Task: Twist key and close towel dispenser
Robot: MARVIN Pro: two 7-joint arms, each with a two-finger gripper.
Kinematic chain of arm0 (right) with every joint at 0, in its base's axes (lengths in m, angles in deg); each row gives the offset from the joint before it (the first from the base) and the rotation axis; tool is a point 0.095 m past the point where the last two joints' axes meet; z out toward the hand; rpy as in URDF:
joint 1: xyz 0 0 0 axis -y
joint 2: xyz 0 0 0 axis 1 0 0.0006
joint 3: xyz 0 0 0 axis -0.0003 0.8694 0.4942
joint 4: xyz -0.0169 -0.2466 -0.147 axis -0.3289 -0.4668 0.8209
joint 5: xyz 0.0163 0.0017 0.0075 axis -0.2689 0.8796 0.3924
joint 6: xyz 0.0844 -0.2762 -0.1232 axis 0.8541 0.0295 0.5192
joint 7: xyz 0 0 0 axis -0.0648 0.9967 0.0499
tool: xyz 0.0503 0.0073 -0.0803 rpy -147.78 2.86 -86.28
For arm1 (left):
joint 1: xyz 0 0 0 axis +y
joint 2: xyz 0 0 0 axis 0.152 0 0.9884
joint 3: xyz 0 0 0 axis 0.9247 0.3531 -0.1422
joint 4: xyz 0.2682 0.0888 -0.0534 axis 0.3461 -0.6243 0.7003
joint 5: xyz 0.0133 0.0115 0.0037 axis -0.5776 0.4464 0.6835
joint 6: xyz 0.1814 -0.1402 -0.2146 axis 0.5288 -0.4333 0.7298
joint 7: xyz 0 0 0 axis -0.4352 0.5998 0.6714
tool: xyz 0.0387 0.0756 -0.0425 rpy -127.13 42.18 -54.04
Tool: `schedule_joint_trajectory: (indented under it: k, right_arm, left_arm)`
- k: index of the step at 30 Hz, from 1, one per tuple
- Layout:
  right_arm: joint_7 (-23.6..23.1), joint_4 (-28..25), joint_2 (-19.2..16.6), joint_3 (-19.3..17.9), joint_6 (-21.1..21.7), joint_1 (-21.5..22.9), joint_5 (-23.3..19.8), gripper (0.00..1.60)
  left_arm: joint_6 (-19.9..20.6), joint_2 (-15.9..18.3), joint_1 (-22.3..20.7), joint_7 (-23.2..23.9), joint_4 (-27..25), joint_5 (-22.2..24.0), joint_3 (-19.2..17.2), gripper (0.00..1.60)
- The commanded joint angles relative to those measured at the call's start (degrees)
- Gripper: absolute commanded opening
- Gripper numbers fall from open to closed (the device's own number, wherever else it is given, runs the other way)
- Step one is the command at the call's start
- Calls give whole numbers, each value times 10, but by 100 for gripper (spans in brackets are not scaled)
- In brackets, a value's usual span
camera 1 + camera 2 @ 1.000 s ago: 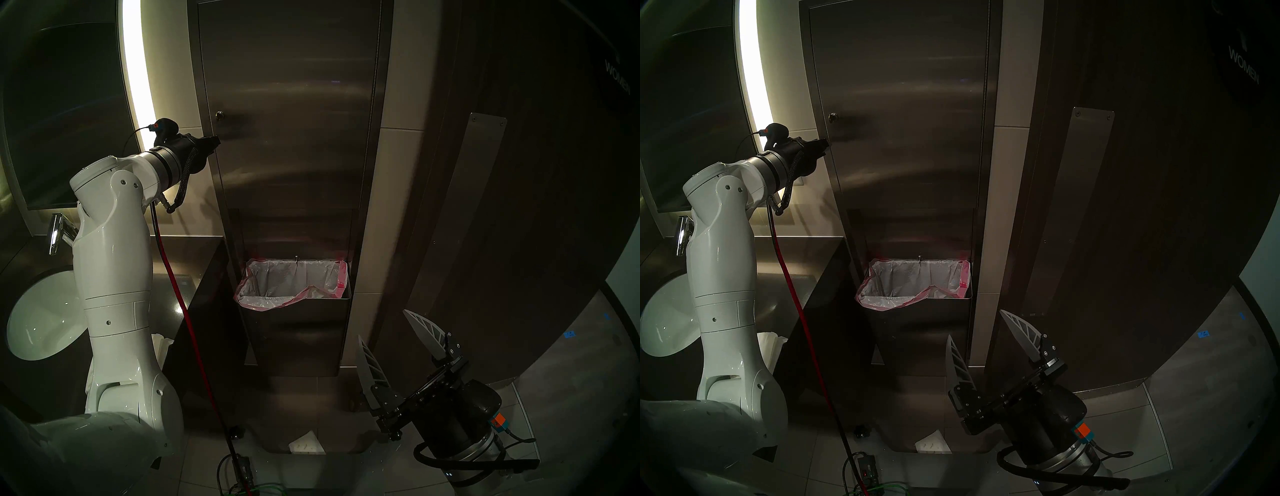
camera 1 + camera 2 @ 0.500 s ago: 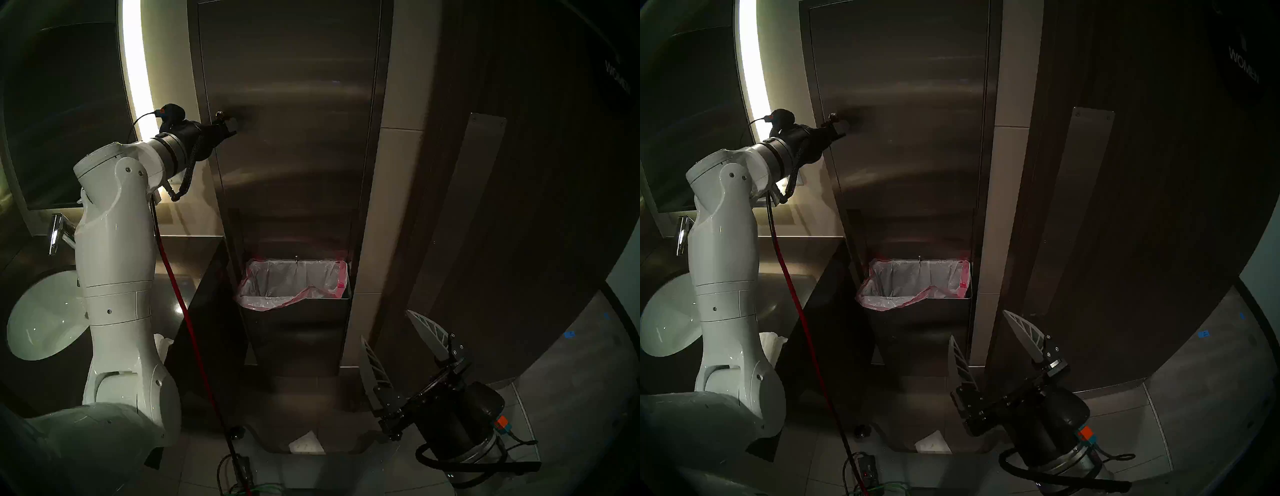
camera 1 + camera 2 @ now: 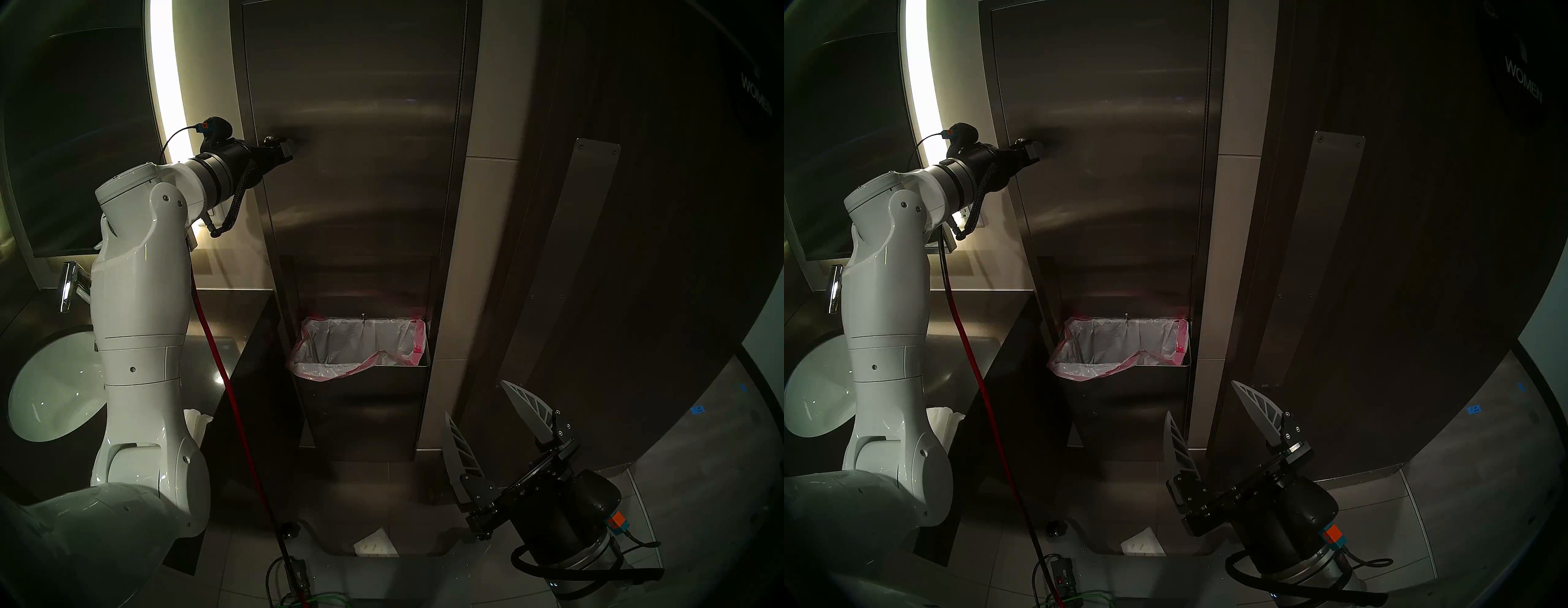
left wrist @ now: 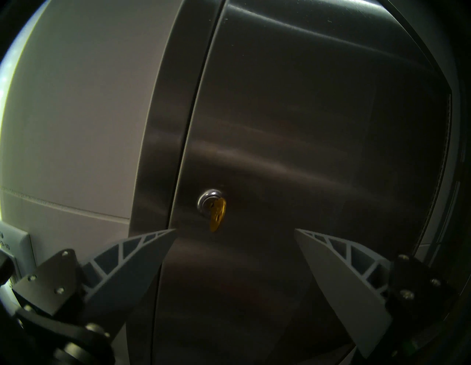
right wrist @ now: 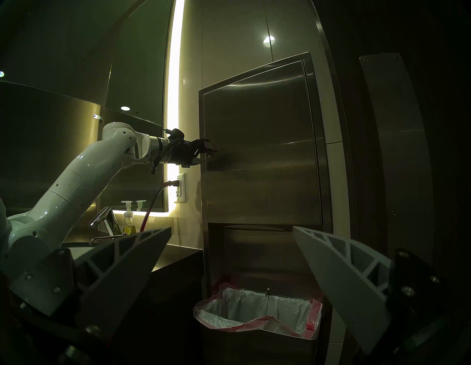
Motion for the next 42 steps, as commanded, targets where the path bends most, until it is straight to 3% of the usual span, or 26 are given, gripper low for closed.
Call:
schedule_joint_trajectory:
  k: [1, 2, 5, 8, 11, 13, 16, 17, 20, 29, 42]
  right_arm:
    - [2, -7, 0, -1, 2, -1, 12, 160]
    - [3, -7, -1, -2, 2, -1, 12, 160]
    - [4, -7, 1, -1, 3, -3, 15, 160]
    - [5, -7, 1, -1, 3, -4, 16, 160]
    - [8, -7, 0, -2, 3, -4, 18, 160]
    - [9, -7, -1, -2, 3, -5, 19, 160]
    - [10, -7, -1, -3, 4, -6, 20, 160]
    - [10, -7, 0, -3, 4, -6, 21, 160]
    - [12, -7, 0, -3, 4, -7, 22, 160]
    - [16, -7, -1, -4, 5, -10, 26, 160]
    - [18, -7, -1, -4, 6, -13, 26, 160]
  left_arm:
    - [-18, 15, -30, 10, 6, -8, 9, 160]
    - [-19, 16, -31, 11, 7, -9, 10, 160]
    - [-23, 20, -34, 16, 12, -13, 14, 136]
    - [-27, 24, -36, 19, 15, -16, 17, 143]
    - [-31, 28, -39, 23, 17, -20, 18, 140]
    - [-33, 31, -41, 26, 18, -22, 19, 119]
    - [-37, 35, -43, 30, 20, -25, 20, 115]
    - [-37, 36, -43, 31, 20, -26, 19, 104]
    - [-39, 37, -43, 33, 21, -29, 19, 0]
    - [-33, 30, -42, 43, 30, -16, 8, 0]
    - [18, -60, -81, 38, 97, 107, -100, 0]
